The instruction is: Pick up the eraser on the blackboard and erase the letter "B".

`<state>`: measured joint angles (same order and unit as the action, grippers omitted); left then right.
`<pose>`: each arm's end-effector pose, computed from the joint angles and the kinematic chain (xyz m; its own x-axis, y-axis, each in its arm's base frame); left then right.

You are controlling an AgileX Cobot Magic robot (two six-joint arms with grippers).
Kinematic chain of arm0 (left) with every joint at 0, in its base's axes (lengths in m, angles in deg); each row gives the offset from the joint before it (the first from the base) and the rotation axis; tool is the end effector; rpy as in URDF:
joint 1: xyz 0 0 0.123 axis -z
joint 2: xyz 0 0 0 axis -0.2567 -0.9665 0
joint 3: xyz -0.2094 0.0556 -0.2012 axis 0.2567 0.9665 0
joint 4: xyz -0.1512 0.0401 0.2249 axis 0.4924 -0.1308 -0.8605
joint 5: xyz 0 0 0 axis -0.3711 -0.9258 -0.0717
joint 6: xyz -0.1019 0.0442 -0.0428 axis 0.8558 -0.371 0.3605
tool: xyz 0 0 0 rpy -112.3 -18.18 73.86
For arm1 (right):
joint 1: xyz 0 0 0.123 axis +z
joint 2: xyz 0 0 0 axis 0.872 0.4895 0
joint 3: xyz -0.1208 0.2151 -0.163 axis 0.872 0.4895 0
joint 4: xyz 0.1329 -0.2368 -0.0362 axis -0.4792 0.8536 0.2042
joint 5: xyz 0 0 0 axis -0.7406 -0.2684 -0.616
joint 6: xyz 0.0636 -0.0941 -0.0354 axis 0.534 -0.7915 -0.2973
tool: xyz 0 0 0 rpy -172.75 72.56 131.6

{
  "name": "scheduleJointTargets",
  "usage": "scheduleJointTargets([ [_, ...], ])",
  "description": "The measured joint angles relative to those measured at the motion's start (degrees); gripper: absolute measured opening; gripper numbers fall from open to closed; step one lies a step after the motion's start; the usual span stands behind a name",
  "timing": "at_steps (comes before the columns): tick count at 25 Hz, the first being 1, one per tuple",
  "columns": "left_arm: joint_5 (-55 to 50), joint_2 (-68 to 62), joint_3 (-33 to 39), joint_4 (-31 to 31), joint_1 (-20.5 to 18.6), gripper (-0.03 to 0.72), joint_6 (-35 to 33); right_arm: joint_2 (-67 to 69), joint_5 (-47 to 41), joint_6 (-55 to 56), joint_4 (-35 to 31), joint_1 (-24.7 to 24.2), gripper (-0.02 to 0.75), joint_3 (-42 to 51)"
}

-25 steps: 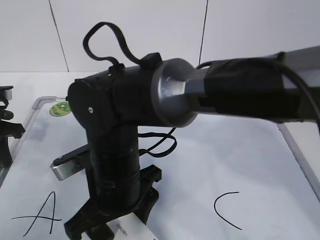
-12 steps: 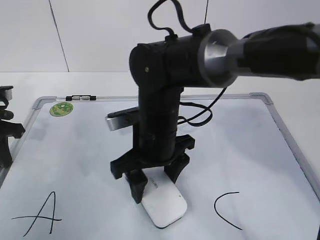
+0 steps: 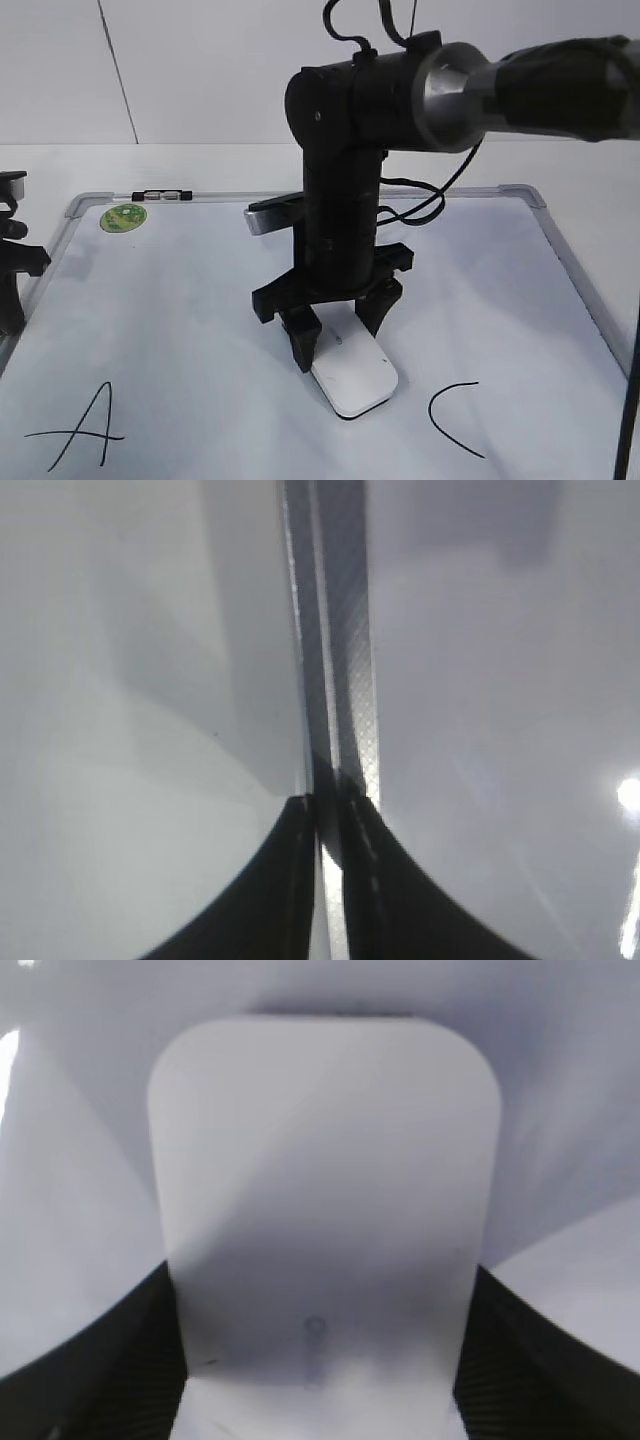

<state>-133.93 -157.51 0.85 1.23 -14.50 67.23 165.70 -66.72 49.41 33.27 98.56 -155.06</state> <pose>0.3503 -0.0178 0.1224 -0.9991 0.0414 0.0038 0.0405 0.9907 -0.1297 0.3452 0.2828 0.1385 -0.8658 -0.4856 0.1212 -0.4793 0.8742 0.0780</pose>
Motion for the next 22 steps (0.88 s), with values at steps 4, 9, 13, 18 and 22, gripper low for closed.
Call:
scheduleJointTargets([
  [4, 0.0, 0.0, 0.0, 0.0, 0.0, 0.047, 0.0, 1.2, -1.4, -1.2, -1.1, -0.4, 0.527, -2.9],
  [9, -0.1, 0.0, -0.1, 0.0, 0.0, 0.048, 0.0, 2.2, 0.4, -1.9, -1.2, -0.6, 0.527, -6.0],
  [13, -0.1, 0.0, -0.1, 0.0, 0.0, 0.048, 0.0, 2.0, 1.8, -2.3, -1.2, -0.7, 0.527, -6.1],
  [18, -0.4, 0.0, -0.1, 0.0, 0.0, 0.049, 0.0, -0.8, 3.5, -2.4, -1.5, 0.2, 0.526, -6.1],
  [22, -0.4, 0.0, -0.1, 0.0, 0.0, 0.05, 0.0, -3.7, 3.6, -2.8, -1.8, 4.5, 0.526, -6.1],
])
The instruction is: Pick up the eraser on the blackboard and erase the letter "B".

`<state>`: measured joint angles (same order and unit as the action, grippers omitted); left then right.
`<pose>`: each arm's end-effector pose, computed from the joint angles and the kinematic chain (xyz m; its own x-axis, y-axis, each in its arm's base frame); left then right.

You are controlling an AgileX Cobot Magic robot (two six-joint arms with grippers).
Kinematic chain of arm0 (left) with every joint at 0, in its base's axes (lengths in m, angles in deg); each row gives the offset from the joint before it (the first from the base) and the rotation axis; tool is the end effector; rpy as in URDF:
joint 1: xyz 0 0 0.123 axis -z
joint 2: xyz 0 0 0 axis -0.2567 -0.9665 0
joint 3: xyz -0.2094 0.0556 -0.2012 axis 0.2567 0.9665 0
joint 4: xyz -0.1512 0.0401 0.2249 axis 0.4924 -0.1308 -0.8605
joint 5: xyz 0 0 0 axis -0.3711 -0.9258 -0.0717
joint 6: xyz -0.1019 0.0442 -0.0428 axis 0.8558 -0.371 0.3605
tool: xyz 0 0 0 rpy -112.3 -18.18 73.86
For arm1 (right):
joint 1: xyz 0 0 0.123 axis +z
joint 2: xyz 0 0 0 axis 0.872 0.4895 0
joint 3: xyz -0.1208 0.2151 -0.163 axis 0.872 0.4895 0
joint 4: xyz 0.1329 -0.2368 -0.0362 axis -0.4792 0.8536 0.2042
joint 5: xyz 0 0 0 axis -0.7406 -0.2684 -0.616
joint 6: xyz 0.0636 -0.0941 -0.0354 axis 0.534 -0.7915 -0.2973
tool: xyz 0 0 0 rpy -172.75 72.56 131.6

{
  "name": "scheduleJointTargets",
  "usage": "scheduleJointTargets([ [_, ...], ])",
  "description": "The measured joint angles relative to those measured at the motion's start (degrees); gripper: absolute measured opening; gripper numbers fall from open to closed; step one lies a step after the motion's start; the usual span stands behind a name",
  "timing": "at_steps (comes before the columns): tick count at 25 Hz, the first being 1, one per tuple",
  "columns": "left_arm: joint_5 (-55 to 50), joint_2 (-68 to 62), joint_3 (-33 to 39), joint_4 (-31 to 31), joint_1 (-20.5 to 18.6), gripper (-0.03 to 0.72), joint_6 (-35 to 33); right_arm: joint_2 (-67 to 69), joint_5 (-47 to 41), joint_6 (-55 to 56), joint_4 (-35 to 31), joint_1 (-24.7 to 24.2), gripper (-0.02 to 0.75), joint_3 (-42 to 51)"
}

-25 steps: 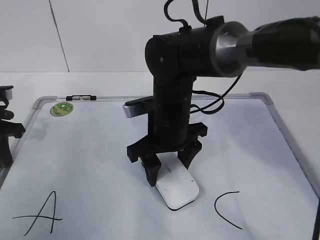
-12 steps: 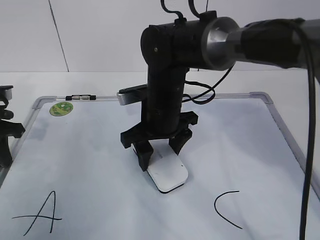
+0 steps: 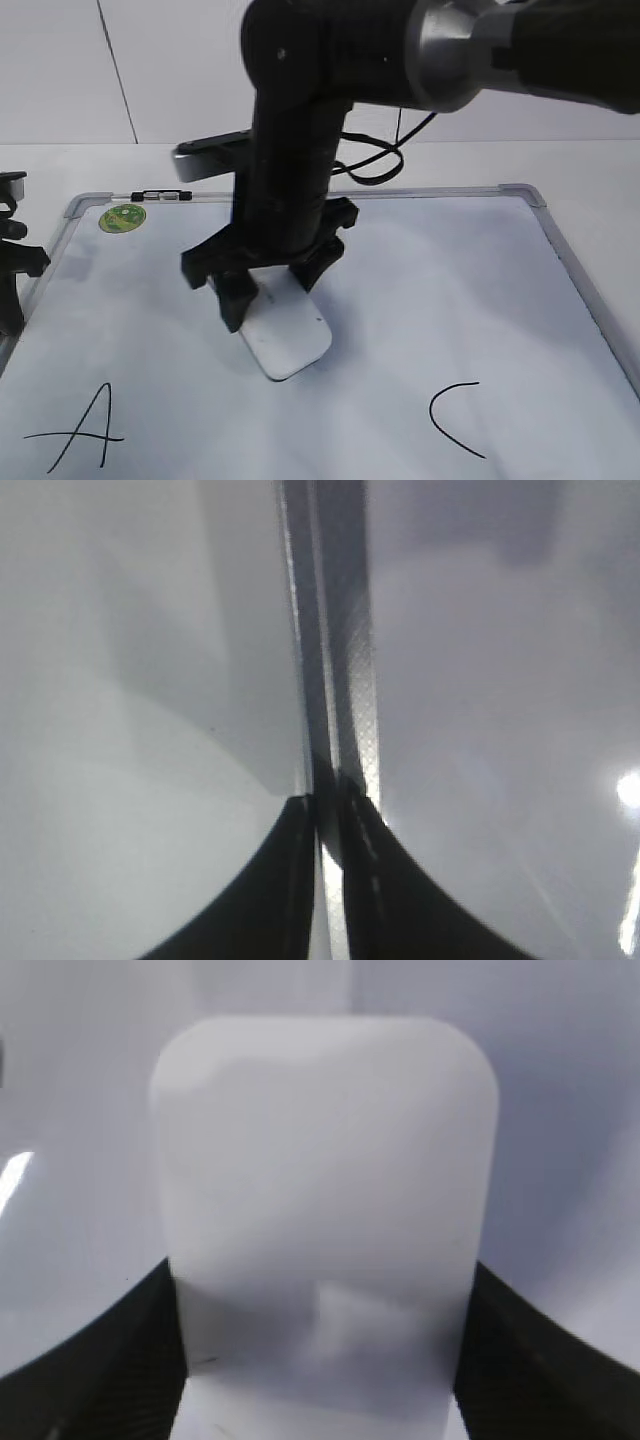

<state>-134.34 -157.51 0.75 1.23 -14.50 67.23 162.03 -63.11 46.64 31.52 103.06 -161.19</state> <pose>0.3499 -0.0178 0.1228 -0.9991 0.0423 0.0091 0.0407 0.9906 -0.1306 0.3376 0.3276 0.1969 -0.8076 -0.5791 -0.1116 -0.5897 0.7962 0.1354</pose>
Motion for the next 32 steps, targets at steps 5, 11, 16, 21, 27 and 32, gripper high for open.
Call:
scheduleJointTargets([
  [5, -0.1, 0.0, 0.0, 0.0, 0.0, 0.05, 0.0, -0.4, 0.0, -0.5, -0.8, 7.6, 0.526, 0.0],
  [11, -0.3, 0.0, 0.0, 0.0, 0.0, 0.05, 0.0, -0.4, 0.0, -0.5, -1.4, 13.7, 0.526, 2.3],
  [16, -0.4, 0.0, 0.0, 0.0, 0.0, 0.051, 0.0, -0.4, 0.0, -0.5, -1.0, 14.9, 0.526, 7.0],
  [21, -0.5, 0.0, 0.0, 0.0, 0.0, 0.051, 0.0, 0.4, 0.2, -0.5, 3.3, 14.9, 0.526, 7.6],
  [27, -0.5, 0.0, 0.0, 0.0, 0.0, 0.051, 0.0, 2.6, 0.1, -0.5, 4.4, 14.9, 0.526, 7.4],
  [32, -0.5, 0.0, 0.0, 0.0, 0.0, 0.051, 0.0, 3.0, -0.4, -0.7, 4.5, 14.8, 0.526, 6.9],
])
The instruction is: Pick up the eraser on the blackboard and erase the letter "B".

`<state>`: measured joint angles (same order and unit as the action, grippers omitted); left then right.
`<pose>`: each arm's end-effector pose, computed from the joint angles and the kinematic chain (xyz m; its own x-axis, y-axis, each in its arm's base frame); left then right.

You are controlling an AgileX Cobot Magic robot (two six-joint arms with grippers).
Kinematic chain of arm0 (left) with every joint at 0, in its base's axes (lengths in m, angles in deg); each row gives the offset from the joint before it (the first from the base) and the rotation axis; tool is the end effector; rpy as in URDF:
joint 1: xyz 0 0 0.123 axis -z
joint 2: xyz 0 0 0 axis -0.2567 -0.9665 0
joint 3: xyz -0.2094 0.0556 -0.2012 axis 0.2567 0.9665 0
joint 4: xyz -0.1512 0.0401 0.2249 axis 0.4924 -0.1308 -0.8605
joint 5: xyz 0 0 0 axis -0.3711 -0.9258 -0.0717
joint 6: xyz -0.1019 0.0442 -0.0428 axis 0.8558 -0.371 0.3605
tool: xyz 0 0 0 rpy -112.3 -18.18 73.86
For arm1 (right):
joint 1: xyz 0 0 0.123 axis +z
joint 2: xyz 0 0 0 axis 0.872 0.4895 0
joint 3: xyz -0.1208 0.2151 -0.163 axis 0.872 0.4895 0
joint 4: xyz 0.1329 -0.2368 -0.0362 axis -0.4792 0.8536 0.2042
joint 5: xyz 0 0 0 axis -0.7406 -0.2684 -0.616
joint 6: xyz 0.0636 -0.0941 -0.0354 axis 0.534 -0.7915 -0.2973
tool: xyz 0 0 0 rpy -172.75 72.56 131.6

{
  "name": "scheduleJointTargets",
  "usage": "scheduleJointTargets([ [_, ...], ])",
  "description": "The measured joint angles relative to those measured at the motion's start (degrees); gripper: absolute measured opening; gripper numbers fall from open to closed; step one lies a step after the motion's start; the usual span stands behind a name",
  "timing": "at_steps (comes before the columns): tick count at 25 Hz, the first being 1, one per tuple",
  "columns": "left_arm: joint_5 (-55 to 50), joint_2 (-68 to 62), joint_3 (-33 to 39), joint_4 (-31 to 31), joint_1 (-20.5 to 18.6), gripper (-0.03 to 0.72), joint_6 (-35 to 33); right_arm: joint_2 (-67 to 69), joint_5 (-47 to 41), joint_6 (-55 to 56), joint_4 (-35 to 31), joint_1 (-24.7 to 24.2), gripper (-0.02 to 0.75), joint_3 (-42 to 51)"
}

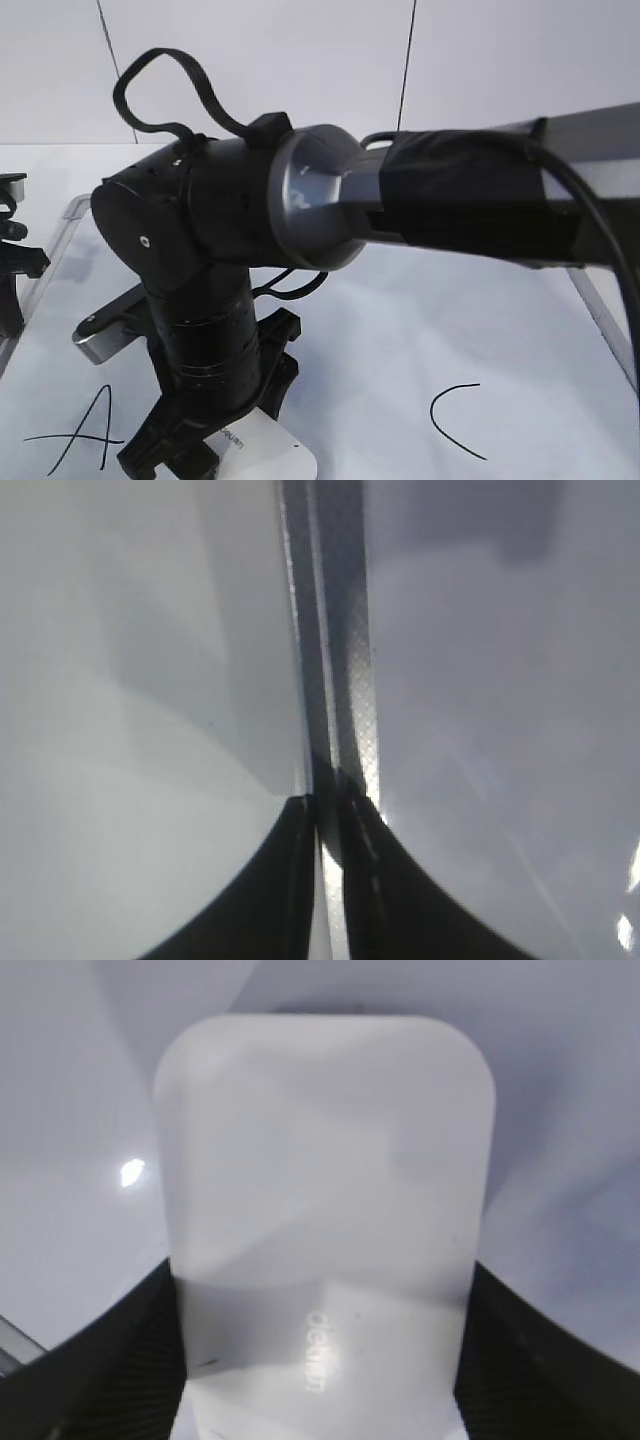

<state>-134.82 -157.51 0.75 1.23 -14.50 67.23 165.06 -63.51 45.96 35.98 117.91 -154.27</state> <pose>0.3490 -0.0179 0.1228 -0.9989 0.0434 0.0174 0.0407 0.9905 -0.1317 0.2385 0.3812 0.1391 -0.6049 -0.7941 0.0596 -0.7931 0.6075 0.0449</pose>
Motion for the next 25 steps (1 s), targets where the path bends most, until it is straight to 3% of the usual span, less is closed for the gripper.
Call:
scheduleJointTargets([
  [10, 0.0, 0.0, 0.0, 0.0, 0.0, 0.051, 0.0, 0.0, -0.3, -0.5, -2.8, -5.8, 0.526, 0.0],
  [20, 0.0, 0.0, 0.0, 0.1, 0.0, 0.051, 0.0, 0.0, -0.3, -0.5, -2.7, -18.9, 0.526, -0.2],
  [25, 0.0, 0.0, 0.0, 0.2, 0.0, 0.051, 0.0, 0.1, -0.5, -0.5, -2.7, -20.3, 0.526, -0.7],
])
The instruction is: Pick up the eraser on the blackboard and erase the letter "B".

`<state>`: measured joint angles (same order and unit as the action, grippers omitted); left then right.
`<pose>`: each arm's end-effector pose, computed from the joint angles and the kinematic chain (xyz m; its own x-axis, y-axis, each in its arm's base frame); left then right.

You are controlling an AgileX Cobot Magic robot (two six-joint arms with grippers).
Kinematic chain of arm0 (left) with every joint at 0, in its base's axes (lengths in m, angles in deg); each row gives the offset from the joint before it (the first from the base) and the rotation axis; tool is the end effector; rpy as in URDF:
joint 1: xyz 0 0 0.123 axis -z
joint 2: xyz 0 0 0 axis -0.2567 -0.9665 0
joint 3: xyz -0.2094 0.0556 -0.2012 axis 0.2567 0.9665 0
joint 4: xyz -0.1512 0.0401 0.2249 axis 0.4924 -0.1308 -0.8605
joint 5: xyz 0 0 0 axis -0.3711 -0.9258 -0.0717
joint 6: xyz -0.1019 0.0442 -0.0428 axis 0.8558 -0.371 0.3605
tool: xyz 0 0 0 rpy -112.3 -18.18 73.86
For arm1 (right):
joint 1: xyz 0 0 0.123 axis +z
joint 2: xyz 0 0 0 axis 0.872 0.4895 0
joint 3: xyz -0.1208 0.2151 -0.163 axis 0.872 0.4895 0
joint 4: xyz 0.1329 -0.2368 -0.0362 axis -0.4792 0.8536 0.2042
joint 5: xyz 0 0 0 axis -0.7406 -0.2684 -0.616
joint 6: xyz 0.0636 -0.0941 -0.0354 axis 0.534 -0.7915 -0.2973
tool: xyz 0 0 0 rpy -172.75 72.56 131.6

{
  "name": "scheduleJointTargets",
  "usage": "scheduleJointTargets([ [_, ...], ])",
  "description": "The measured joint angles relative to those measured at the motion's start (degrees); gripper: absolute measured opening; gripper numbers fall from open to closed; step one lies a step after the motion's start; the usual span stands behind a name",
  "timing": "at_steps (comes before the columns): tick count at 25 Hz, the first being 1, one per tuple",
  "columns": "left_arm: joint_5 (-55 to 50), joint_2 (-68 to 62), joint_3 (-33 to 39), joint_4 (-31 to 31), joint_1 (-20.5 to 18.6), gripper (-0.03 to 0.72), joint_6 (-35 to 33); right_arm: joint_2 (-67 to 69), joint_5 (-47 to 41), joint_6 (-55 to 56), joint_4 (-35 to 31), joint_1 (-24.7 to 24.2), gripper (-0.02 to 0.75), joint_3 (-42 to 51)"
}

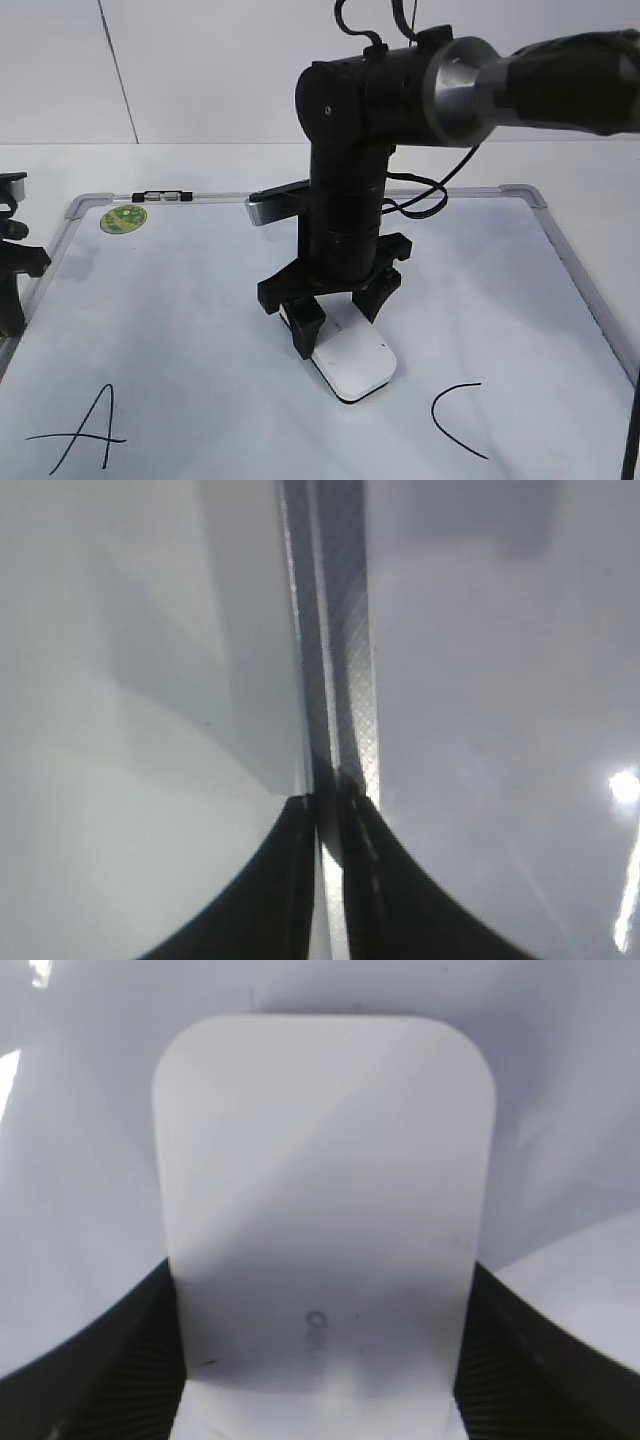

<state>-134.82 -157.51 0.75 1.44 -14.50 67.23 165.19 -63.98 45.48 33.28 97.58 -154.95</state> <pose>0.3490 -0.0183 0.1229 -0.9990 0.0412 0.0172 0.0385 0.9902 -0.1346 0.3542 0.2798 0.1415 -0.8463 -0.5291 0.0612 -0.5234 0.8474 0.0891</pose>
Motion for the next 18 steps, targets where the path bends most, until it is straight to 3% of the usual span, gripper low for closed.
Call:
scheduleJointTargets([
  [18, 0.0, 0.0, 0.0, 0.1, 0.0, 0.051, 0.0, -3.4, 1.0, 1.3, 9.2, -1.4, 0.524, -2.8],
])
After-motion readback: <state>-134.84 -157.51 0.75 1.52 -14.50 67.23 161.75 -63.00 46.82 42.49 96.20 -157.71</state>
